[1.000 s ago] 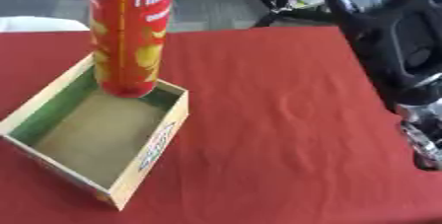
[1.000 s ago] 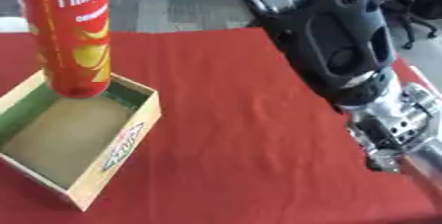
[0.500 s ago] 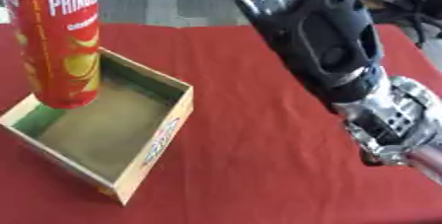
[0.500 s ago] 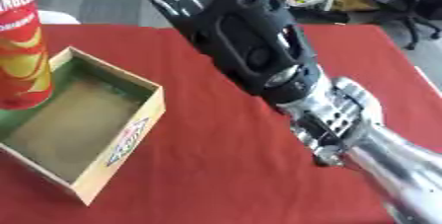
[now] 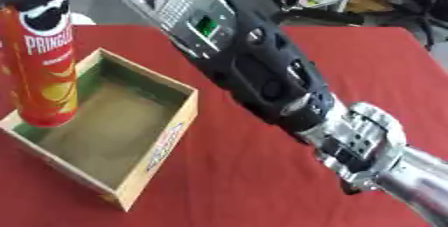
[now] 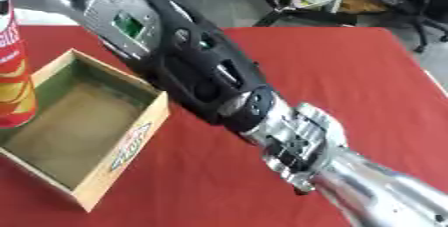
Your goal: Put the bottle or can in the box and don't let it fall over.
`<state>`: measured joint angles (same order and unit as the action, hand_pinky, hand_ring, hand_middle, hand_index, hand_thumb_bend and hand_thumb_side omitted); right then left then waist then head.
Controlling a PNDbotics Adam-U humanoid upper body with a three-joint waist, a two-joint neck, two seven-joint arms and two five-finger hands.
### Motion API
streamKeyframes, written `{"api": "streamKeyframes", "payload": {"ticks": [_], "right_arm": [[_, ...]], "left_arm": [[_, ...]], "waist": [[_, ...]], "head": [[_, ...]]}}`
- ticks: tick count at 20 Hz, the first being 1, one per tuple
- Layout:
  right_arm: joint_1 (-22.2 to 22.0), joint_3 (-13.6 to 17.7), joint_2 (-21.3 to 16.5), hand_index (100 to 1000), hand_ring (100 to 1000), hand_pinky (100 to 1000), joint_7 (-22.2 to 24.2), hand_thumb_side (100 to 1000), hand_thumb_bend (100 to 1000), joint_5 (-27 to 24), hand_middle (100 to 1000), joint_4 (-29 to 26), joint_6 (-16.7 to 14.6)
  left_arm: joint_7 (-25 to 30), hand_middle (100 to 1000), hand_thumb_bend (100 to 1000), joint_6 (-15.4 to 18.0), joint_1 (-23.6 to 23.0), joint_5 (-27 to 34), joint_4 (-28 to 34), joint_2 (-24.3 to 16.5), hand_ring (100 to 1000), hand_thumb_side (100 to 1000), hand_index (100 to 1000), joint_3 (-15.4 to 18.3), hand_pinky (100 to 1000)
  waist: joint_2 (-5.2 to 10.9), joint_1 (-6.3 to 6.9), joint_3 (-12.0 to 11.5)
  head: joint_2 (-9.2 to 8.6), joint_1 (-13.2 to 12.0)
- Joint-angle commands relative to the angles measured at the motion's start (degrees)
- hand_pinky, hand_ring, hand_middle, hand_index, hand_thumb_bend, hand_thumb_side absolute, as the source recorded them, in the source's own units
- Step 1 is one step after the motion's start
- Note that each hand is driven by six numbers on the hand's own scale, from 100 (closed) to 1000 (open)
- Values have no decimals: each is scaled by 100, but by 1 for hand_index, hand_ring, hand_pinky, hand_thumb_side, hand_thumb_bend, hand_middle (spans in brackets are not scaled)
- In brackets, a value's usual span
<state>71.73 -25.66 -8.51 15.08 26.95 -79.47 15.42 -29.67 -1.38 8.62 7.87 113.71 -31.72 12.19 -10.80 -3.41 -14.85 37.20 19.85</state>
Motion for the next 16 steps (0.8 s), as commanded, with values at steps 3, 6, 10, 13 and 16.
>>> {"api": "streamKeyframes", "payload": {"ticks": [3,6,10,13,16], "right_arm": [[39,-90,121,433,493,163,-58,100,100,171,347,350,-134],[19,-143,147,577,612,316,146,100,100,262,473,446,-205],[-1,-140,124,896,902,812,454,458,354,535,813,471,-301],[-2,-68,81,930,925,863,501,514,388,804,840,346,-302],[1,13,47,928,921,861,513,526,373,887,835,159,-225]], "left_arm": [[-19,826,529,11,88,24,88,-144,783,439,701,61,894],[-17,826,529,8,91,25,88,-142,783,439,701,63,895],[-9,826,527,0,89,26,88,-139,782,440,701,61,895],[-8,826,528,-11,71,25,88,-144,782,440,702,66,895],[2,826,527,-17,66,25,88,-148,782,440,702,63,895]], "waist": [[22,36,-1],[3,31,5],[-12,37,17],[-9,48,29],[-3,62,46]], "head": [[-79,11],[-89,-8],[-90,-43],[-67,-58],[-52,-68]]}}
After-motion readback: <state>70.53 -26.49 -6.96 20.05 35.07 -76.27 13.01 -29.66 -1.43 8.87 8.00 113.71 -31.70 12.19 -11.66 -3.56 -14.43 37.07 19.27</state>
